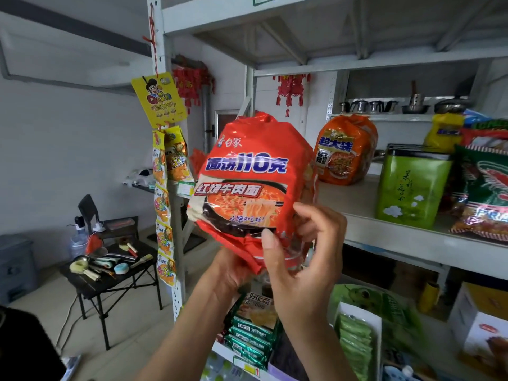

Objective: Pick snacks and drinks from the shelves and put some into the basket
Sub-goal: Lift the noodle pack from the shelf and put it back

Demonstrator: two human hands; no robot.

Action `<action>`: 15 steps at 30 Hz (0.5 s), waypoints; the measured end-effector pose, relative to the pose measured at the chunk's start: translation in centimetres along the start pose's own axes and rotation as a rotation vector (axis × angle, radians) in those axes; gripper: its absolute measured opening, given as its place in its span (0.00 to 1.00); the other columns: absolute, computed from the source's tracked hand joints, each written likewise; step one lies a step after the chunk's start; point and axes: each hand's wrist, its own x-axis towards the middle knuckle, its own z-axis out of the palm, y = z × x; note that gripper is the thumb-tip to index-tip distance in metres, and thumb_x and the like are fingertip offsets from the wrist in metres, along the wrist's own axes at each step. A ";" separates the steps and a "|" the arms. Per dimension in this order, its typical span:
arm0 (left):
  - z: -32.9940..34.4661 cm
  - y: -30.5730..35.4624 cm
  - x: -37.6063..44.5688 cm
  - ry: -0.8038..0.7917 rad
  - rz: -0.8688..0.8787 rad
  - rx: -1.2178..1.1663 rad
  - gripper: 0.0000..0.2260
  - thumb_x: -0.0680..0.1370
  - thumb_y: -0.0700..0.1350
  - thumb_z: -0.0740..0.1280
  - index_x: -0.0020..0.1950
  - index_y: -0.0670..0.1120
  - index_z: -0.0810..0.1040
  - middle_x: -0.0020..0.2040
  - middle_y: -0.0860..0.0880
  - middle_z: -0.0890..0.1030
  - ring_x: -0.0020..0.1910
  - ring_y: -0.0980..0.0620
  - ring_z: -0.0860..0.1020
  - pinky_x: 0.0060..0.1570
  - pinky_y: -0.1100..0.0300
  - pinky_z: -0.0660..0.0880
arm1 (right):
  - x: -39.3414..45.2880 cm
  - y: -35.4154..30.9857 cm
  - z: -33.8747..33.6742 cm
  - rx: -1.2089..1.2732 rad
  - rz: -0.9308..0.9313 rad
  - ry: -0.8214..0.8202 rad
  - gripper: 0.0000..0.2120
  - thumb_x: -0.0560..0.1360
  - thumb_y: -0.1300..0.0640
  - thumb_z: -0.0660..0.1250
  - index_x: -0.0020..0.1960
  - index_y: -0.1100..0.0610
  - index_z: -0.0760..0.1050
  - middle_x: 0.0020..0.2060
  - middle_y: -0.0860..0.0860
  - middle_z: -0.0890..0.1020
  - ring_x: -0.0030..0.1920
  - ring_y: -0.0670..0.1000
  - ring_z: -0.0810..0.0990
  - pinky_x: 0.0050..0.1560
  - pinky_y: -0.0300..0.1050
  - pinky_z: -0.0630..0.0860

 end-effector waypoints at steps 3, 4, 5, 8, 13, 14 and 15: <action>-0.4 0.4 1.3 0.129 0.066 -0.047 0.26 0.80 0.60 0.59 0.69 0.43 0.74 0.66 0.37 0.77 0.64 0.37 0.77 0.67 0.35 0.68 | 1.0 1.1 -0.8 0.024 0.007 0.063 0.18 0.77 0.53 0.64 0.64 0.60 0.71 0.55 0.58 0.74 0.53 0.56 0.78 0.52 0.40 0.75; -0.9 0.3 1.8 0.198 0.101 -0.044 0.31 0.76 0.64 0.63 0.71 0.44 0.73 0.68 0.37 0.75 0.67 0.35 0.74 0.69 0.33 0.64 | 1.3 1.5 -1.0 0.025 0.011 0.082 0.17 0.78 0.54 0.62 0.65 0.60 0.71 0.56 0.58 0.74 0.56 0.55 0.78 0.53 0.40 0.75; -0.9 0.5 2.0 0.220 0.137 -0.040 0.35 0.73 0.67 0.66 0.71 0.45 0.73 0.69 0.36 0.75 0.67 0.34 0.73 0.68 0.32 0.65 | 1.5 2.0 -1.3 0.023 0.019 0.097 0.17 0.79 0.55 0.60 0.66 0.59 0.70 0.57 0.57 0.74 0.58 0.54 0.77 0.54 0.40 0.75; -0.4 1.2 2.2 0.350 0.303 0.013 0.29 0.77 0.67 0.60 0.65 0.47 0.78 0.60 0.40 0.80 0.50 0.40 0.81 0.44 0.48 0.80 | 1.8 3.5 -2.0 0.036 0.083 0.113 0.16 0.81 0.60 0.56 0.66 0.57 0.73 0.59 0.54 0.75 0.63 0.50 0.76 0.56 0.38 0.76; 1.9 1.4 1.8 0.512 0.551 0.019 0.22 0.82 0.60 0.57 0.57 0.44 0.80 0.43 0.47 0.82 0.35 0.48 0.81 0.27 0.60 0.76 | 1.9 4.2 -2.7 -0.064 0.190 0.143 0.21 0.83 0.46 0.54 0.64 0.57 0.76 0.64 0.54 0.73 0.66 0.49 0.73 0.61 0.46 0.76; 2.3 1.4 1.7 0.525 0.598 0.022 0.22 0.82 0.60 0.57 0.56 0.45 0.80 0.45 0.48 0.83 0.41 0.45 0.83 0.33 0.56 0.79 | 2.0 3.9 -2.9 -0.116 0.169 0.144 0.24 0.82 0.42 0.54 0.64 0.57 0.76 0.65 0.54 0.72 0.67 0.48 0.72 0.62 0.45 0.75; 2.6 1.4 1.8 0.542 0.650 0.022 0.21 0.82 0.61 0.57 0.55 0.46 0.80 0.46 0.47 0.84 0.46 0.42 0.83 0.38 0.51 0.80 | 2.1 3.5 -2.9 -0.172 0.129 0.131 0.26 0.81 0.39 0.55 0.65 0.57 0.76 0.65 0.54 0.72 0.67 0.49 0.72 0.63 0.47 0.75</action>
